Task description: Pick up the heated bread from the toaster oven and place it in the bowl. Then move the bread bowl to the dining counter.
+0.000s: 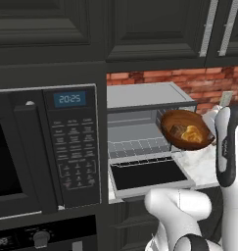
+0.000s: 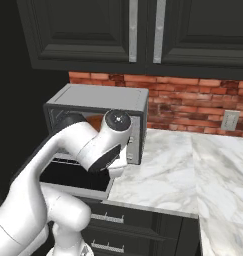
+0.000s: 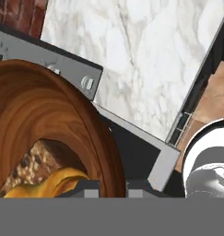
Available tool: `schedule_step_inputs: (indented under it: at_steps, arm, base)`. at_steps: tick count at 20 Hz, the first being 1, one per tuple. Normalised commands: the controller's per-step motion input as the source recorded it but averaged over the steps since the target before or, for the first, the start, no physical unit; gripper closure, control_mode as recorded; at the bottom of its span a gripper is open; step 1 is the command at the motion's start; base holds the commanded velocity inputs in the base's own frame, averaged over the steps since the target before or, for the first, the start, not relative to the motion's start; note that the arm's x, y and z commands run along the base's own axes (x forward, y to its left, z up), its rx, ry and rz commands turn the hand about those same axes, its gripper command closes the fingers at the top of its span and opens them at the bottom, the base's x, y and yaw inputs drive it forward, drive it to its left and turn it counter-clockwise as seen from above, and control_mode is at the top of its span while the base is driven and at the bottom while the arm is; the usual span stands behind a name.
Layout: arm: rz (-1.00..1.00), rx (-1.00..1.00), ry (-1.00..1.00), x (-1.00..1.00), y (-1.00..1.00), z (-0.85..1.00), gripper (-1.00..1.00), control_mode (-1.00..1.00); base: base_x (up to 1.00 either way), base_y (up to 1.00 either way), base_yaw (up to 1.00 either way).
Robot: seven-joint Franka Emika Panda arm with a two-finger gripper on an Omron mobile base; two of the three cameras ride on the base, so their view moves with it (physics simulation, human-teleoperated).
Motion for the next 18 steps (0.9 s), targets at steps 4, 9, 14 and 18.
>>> schedule_step_inputs:
  at_steps: [4, 9, 14, 18]
  arm:
    - [0.01, 0.00, 0.00, -0.07, 0.09, 0.00, 1.00, 1.00]
    - [0.00, 0.00, 0.00, 0.00, 0.00, 0.00, 1.00, 1.00]
    - [0.00, 0.00, 0.00, 0.00, 0.00, 0.00, 1.00, 1.00]
    - [0.00, 0.00, 0.00, 0.00, 0.00, 0.00, 1.00, 1.00]
  base:
    - [-0.38, 0.13, 0.10]
    - [-1.00, 0.33, 0.58]
    - [-0.74, 0.28, 0.85]
    - [-0.55, 0.23, 0.84]
